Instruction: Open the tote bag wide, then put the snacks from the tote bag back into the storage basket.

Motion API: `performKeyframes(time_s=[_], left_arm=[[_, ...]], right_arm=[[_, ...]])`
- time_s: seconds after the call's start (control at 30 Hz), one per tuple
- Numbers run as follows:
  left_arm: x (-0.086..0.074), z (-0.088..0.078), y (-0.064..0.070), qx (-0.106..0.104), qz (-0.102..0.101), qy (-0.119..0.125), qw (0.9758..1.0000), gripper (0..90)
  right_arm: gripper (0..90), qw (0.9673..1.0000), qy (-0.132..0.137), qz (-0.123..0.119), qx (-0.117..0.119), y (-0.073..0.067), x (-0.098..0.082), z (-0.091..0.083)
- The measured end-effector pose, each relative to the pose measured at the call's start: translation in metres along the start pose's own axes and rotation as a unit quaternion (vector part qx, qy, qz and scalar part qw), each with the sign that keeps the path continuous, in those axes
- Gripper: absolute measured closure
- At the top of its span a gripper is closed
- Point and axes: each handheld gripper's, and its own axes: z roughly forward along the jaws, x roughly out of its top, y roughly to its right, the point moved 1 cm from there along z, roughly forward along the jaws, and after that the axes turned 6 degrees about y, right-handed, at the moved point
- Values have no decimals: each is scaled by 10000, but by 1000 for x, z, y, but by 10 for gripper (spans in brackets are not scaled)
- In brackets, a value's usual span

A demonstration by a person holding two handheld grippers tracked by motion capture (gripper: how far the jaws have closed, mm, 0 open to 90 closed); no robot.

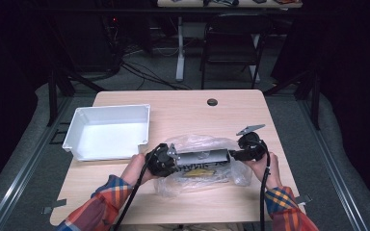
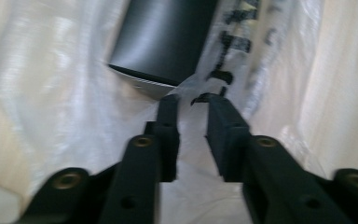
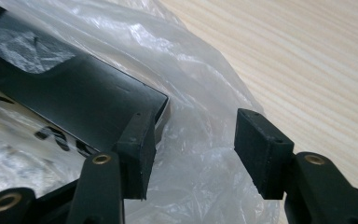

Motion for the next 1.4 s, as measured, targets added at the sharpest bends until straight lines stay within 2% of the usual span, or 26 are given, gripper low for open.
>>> performKeyframes(time_s=[0.17, 0.23, 0.3, 0.37, 0.53, 0.6, 0.67, 0.73, 0.77, 0.83, 0.97, 1.13, 1.27, 1.3, 1.4], left_arm=[[-6, 10, 6, -578, 56, -133, 9982, 822], [-7, 12, 7, -766, 48, -167, 9969, 819], [-7, 12, 6, -857, -3, -141, 9962, 793], [-6, 8, 4, -853, -33, -74, 9963, 736], [2, -18, -9, -819, -315, 411, 9953, 601], [7, -27, -14, -742, -416, 601, 9946, 585], [11, -32, -18, -746, -415, 677, 9940, 582], [18, -32, -23, -553, -415, 595, 9958, 587], [19, -31, -25, -578, -410, 563, 9959, 589], [22, -26, -31, -470, -439, 391, 9972, 600], [17, -17, -39, -691, -509, 61, 9963, 598], [12, -13, -40, -678, -499, -228, 9962, 555], [12, -6, -43, -568, -491, -359, 9965, 491], [13, -4, -44, -470, -471, -394, 9970, 481], [13, 0, -48, -423, -483, -364, 9973, 445]], right_arm=[[479, 9998, -156, 94, 46, 3, -3, 7], [480, 9998, -160, 119, 58, 4, -4, 9], [478, 9997, -204, 127, 58, 6, -4, 10], [478, 9996, -229, 124, 76, 7, -4, 10], [474, 9998, -154, 146, 57, 7, -3, 9], [472, 9998, -145, 145, 64, 7, -2, 8], [471, 9998, -150, 129, 56, 8, -2, 7], [471, 9998, -149, 132, 43, 8, -2, 7], [469, 9998, -138, 141, 69, 8, -2, 7], [468, 9998, -131, 125, 56, 7, -2, 6], [461, 9998, -114, 94, 95, 7, -2, 6], [455, 9998, -129, 85, 110, 7, -2, 7], [454, 9998, -124, 52, 140, 6, -1, 6], [454, 9998, -132, 34, 123, 6, -1, 6], [454, 9998, -112, 47, 137, 5, -1, 6]])
